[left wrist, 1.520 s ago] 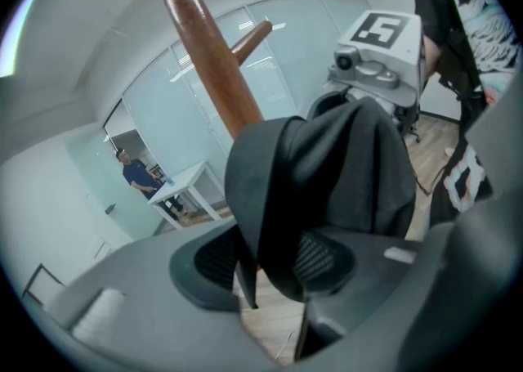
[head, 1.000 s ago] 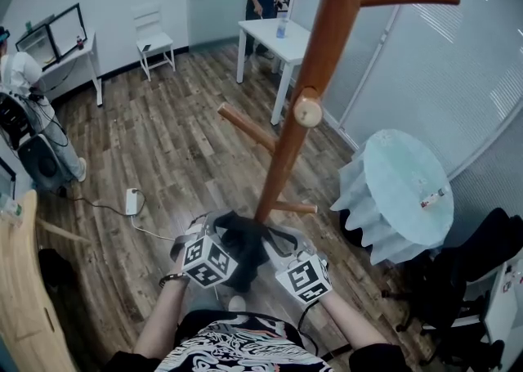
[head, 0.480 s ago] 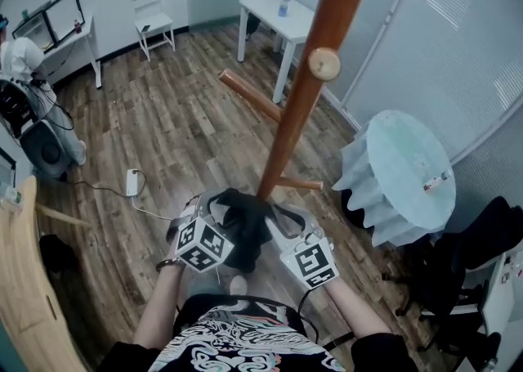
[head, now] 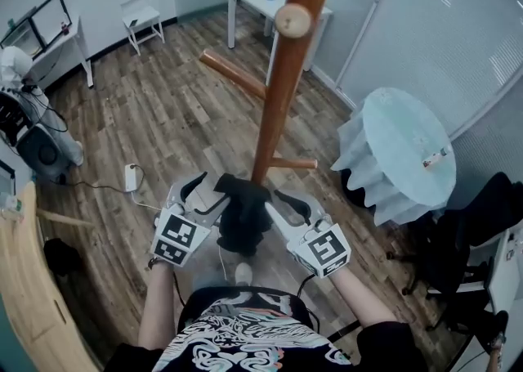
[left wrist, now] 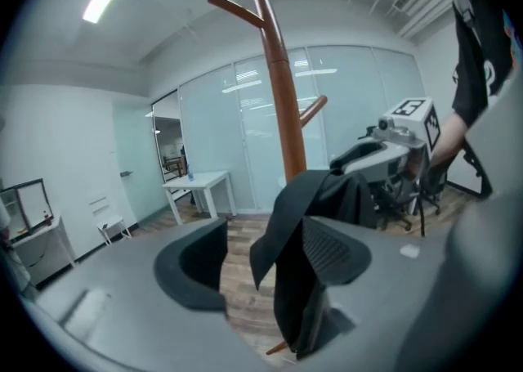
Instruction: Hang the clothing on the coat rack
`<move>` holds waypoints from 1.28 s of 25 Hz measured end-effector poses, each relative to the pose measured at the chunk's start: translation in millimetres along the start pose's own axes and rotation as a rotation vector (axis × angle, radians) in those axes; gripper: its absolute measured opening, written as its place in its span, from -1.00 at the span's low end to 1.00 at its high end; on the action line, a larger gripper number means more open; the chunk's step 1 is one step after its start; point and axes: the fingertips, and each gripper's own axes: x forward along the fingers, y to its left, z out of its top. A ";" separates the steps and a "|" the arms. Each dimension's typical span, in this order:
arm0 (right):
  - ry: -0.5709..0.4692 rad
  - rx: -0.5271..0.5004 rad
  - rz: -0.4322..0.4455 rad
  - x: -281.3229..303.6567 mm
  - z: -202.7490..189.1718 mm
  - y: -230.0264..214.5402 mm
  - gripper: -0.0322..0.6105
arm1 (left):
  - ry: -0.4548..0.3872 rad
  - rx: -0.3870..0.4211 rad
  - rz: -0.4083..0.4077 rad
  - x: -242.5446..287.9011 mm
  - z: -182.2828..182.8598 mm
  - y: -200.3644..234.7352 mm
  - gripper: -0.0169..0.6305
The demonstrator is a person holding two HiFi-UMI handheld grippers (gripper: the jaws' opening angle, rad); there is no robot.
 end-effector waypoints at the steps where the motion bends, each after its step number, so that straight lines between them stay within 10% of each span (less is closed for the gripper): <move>1: -0.008 0.009 0.007 -1.5 -2.2 1.4 -0.60 | -0.004 -0.003 0.006 -1.4 0.0 1.0 -0.07; 4: -0.015 0.006 -0.015 -7.8 -4.3 2.9 -0.60 | -0.046 -0.011 0.065 -10.9 5.2 5.7 -0.14; 7: 0.003 -0.037 -0.066 -11.9 -0.4 2.0 -0.62 | -0.165 -0.078 0.180 -33.2 21.6 21.2 -0.96; 15: 0.032 0.026 -0.169 -18.7 -2.7 -19.6 -0.87 | -0.194 -0.166 0.227 -52.1 15.2 30.1 -0.98; 32: 0.027 0.081 -0.246 -51.6 4.2 52.9 -0.89 | -0.163 -0.079 0.187 -127.3 -6.7 -20.1 -0.98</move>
